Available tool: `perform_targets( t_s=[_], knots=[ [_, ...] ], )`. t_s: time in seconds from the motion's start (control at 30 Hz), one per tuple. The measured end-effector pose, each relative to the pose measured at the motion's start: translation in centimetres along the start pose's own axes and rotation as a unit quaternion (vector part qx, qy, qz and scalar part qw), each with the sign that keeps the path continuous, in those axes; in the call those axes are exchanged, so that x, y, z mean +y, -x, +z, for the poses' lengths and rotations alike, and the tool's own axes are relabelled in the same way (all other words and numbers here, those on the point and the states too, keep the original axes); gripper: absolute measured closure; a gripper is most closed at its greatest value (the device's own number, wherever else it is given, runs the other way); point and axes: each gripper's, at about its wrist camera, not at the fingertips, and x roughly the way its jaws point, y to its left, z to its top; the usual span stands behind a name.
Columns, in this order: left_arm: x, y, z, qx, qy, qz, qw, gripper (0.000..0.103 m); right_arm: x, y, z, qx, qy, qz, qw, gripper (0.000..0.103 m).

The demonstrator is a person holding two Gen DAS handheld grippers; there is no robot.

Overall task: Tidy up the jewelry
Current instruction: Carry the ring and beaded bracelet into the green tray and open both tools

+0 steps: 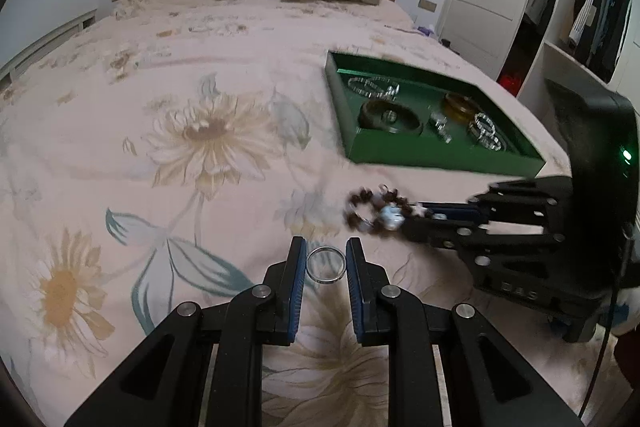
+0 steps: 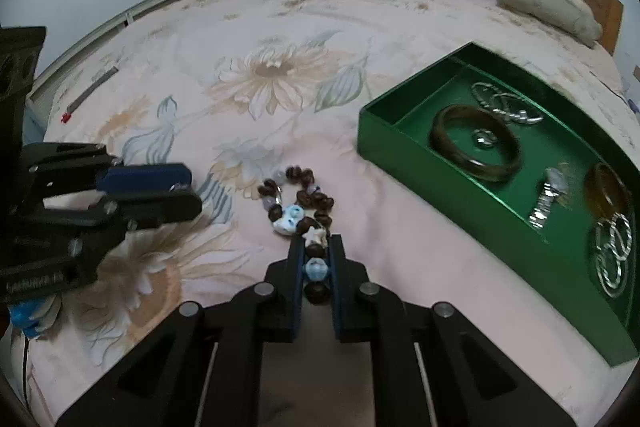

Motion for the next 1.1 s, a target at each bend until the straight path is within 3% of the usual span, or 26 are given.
perform_targets(
  t_s=[0.27,0.43,0.53,0.77,1.1],
  knots=[
    [-2.6,0.0,4.8,-0.019,0.008,-0.036,0.9992,0.083,-3.9,8.0,0.5,-0.081,-0.04,-0.033,0.995,0.093],
    [-5.8,-2.9,9.2,-0.017,0.002,-0.063,0.9979,0.083,-8.3,11.0,1.6,-0.107,-0.069,-0.071,0.989,0.093],
    [-7.9,-6.3,11.6,-0.003,-0.004,-0.058,0.9983,0.083,-10.9,10.4,1.8,-0.106,-0.092,-0.079,0.987,0.093],
    [-11.0,-14.4,15.1,0.051,-0.019,-0.02,0.9983,0.083,-16.2,5.3,1.5,-0.051,-0.135,-0.081,0.986,0.092],
    [-11.6,-20.9,16.8,0.101,-0.028,0.052,0.9932,0.083,-18.1,3.2,0.4,-0.016,-0.128,-0.076,0.989,0.091]
  ],
)
